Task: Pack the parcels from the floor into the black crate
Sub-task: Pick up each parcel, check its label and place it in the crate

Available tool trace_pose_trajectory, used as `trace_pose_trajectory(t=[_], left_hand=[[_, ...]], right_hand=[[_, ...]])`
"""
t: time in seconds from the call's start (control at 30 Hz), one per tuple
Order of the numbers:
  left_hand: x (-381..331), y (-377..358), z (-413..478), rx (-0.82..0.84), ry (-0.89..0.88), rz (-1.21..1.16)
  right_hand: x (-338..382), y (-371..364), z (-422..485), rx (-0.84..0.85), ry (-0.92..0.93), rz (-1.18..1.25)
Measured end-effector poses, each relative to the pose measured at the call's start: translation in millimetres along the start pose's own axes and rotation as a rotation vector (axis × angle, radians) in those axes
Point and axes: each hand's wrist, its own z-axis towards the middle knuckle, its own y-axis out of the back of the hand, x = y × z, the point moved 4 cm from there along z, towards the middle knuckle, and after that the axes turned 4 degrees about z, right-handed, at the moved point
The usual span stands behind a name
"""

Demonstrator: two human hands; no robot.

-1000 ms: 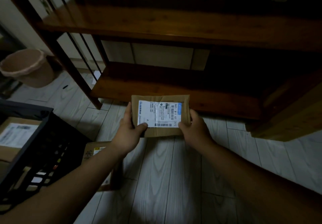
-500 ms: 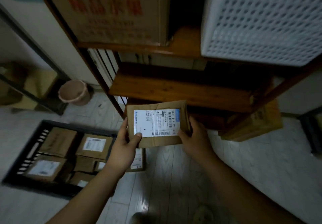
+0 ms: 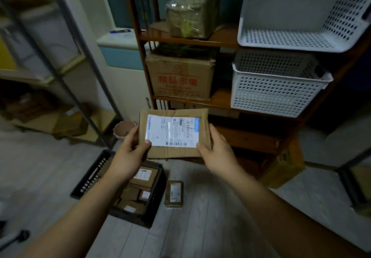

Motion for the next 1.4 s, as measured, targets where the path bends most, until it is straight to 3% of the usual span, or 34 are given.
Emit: trace_pose_trajectory(t=[0.23, 0.4, 0.67, 0.93, 1.2, 1.4], left_hand=[[-10.4, 83.4, -41.5, -0.012, -0.068, 0.002], [20.1, 161.7, -50.0, 0.035, -0.112, 0.188], [66.7, 271.7, -41.1, 0.133, -0.128, 0.12], [84.3, 289.9, 9.2, 0.159, -0.135, 0.13], [118.0, 305.3, 80.6, 0.172, -0.081, 0.234], [147.0, 295.1, 132.4, 0.302, -0.035, 0.324]], right_hand=[[60.4, -41.3, -51.3, 0.034, 0.096, -0.013], [88.8, -124.6, -68.0, 0.064, 0.091, -0.007], [125.1, -248.0, -86.3, 0.059, 0.076, -0.025], [129.9, -287.9, -62.1, 0.019, 0.049, -0.062], [109.2, -347.3, 11.3, 0.101, 0.012, -0.039], [81.8, -368.1, 34.5, 0.129, -0.07, -0.016]])
